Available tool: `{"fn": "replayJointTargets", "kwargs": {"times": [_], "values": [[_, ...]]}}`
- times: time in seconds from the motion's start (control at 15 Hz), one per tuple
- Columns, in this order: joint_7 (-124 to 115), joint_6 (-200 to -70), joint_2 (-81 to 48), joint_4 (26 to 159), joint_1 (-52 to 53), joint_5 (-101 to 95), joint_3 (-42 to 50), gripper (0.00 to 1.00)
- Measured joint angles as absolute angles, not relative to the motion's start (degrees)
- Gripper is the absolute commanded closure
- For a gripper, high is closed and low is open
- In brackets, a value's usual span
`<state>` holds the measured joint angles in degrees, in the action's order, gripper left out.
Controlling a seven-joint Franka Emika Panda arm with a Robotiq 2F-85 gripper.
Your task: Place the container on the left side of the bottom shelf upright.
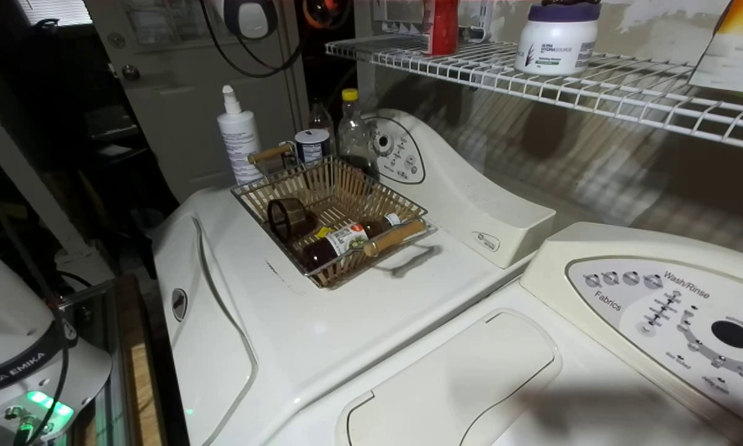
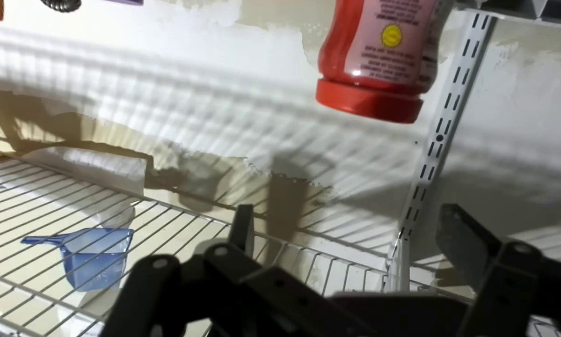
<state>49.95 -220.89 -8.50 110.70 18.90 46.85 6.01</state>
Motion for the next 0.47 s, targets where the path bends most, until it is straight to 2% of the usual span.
{"fn": "replayJointTargets", "kwargs": {"times": [0.47], "values": [[54.2,-220.9,-7.0,110.8,19.0,46.8,6.0,0.0]]}}
